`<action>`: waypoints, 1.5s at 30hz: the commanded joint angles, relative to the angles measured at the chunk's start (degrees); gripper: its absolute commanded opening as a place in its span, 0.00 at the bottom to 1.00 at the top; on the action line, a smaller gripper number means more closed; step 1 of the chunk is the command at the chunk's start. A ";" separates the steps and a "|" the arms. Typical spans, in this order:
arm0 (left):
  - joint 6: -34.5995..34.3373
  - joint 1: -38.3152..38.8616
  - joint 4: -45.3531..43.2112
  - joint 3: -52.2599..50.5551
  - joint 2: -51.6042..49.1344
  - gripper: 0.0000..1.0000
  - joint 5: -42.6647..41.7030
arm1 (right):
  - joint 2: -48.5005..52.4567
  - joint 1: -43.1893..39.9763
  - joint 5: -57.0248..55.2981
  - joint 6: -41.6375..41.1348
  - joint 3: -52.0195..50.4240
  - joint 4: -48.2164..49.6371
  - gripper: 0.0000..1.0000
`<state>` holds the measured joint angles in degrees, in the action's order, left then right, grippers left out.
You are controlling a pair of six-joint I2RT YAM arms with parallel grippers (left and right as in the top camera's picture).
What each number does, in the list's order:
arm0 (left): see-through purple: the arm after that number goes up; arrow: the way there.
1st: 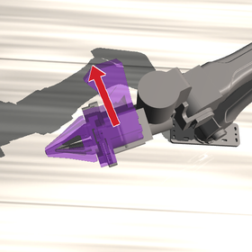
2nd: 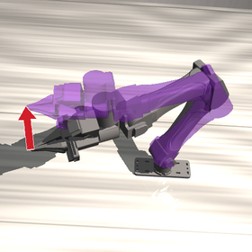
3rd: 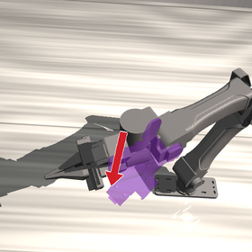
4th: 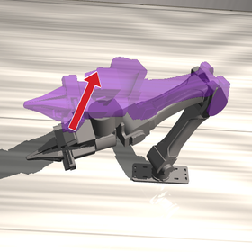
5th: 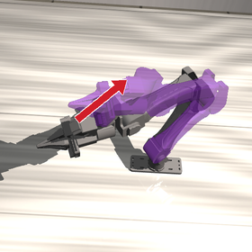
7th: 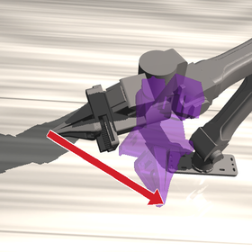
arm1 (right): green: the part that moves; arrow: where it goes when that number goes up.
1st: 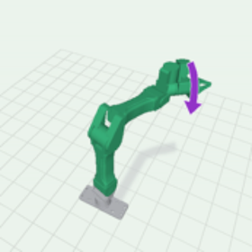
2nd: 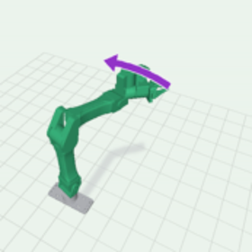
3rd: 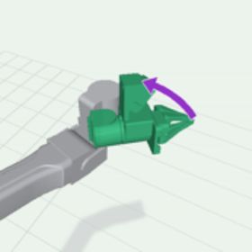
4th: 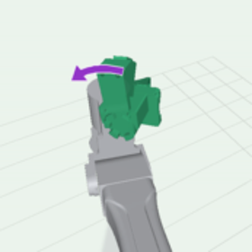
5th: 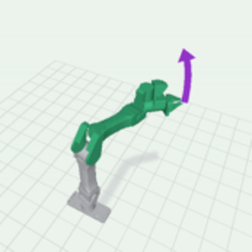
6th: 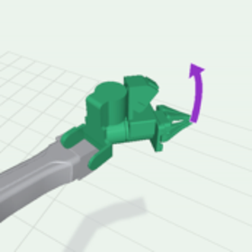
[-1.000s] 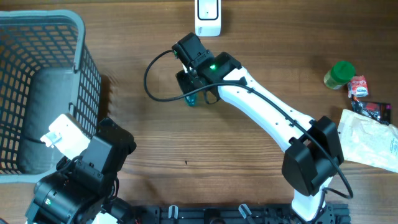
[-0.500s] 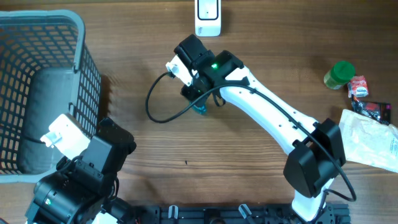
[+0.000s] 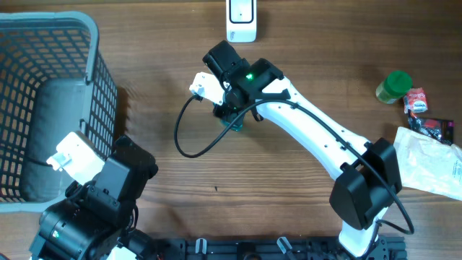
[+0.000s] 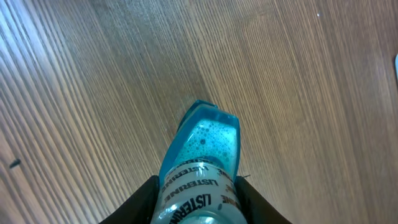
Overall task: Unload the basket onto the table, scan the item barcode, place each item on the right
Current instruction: 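Lift the bottle by its cap and carry it toward the white scanner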
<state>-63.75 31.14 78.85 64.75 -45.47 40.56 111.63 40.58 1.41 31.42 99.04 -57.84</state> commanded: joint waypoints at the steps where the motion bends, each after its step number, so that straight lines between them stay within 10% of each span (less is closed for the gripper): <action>1: 0.28 0.26 -0.11 -0.26 -0.02 1.00 2.19 | -0.22 -0.04 -0.48 4.72 -0.26 0.20 0.38; 14: 0.28 0.26 -0.11 -0.26 -0.57 1.00 2.21 | -0.22 -0.04 -0.44 15.56 -0.26 1.73 0.39; 21: 0.28 0.26 -0.09 -0.26 -1.79 1.00 2.21 | -0.22 -0.09 -0.02 16.17 -0.26 4.31 1.00; 32: 0.26 0.26 0.92 -0.26 -4.98 1.00 2.21 | -1.68 0.00 -2.67 11.21 -0.24 7.72 1.00; 39: 0.26 0.26 0.55 -0.26 -5.16 1.00 2.21 | -7.85 0.09 -10.97 -4.59 -0.24 14.05 1.00; 45: 0.20 0.26 0.52 -0.26 -5.18 1.00 2.16 | -16.48 -0.46 -16.63 -52.24 -0.11 17.38 1.00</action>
<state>-63.75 31.14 79.50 64.75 -50.78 40.91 102.08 40.58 -10.44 15.79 98.70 -40.25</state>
